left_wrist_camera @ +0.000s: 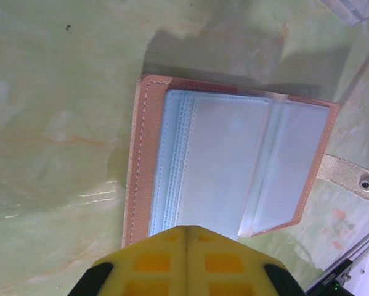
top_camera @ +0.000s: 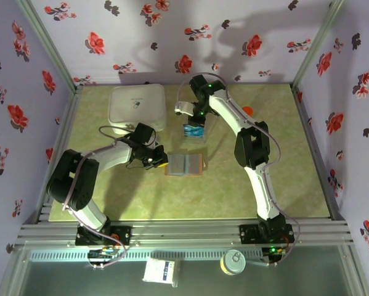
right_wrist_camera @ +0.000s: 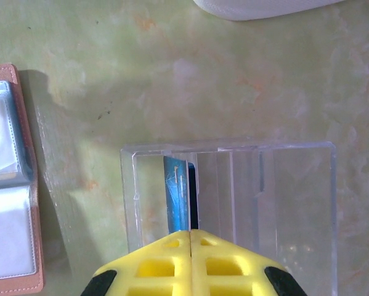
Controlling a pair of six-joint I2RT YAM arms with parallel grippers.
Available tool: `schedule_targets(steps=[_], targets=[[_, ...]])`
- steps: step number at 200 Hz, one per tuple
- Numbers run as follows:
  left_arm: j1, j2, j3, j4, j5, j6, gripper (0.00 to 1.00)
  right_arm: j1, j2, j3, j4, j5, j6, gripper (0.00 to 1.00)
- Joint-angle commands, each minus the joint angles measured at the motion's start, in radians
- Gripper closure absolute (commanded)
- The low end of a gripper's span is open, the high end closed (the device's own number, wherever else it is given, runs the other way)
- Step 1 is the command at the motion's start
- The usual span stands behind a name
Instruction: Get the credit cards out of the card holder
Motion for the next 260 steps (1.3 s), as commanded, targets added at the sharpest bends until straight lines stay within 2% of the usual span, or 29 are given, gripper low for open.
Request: schedule_targets(steps=[1,58,110,157,173,208,260], targets=[[0.007,-0.009,-0.008,-0.001,-0.013,-0.005,1.0,-0.014,0.005,-0.016,0.01,-0.005,0.028,0.88],[0.007,-0.001,0.0,0.001,-0.01,-0.007,1.0,-0.021,-0.046,-0.116,0.104,0.024,0.062,0.84],[0.006,0.001,-0.001,0.002,-0.009,-0.008,1.0,-0.022,-0.049,-0.15,0.148,0.069,0.079,0.98],[0.007,-0.001,0.003,-0.002,-0.009,-0.009,1.0,-0.024,-0.076,-0.154,0.148,0.061,0.093,0.97],[0.007,0.003,0.001,0.003,-0.007,-0.01,1.0,-0.022,-0.11,-0.181,0.172,0.039,0.118,0.94],[0.006,0.012,-0.001,0.016,-0.001,-0.011,1.0,-0.019,-0.208,-0.313,0.318,0.037,0.283,0.88],[0.007,0.032,0.007,0.032,0.013,-0.011,1.0,0.025,-0.377,-0.583,0.567,0.022,0.704,0.84]])
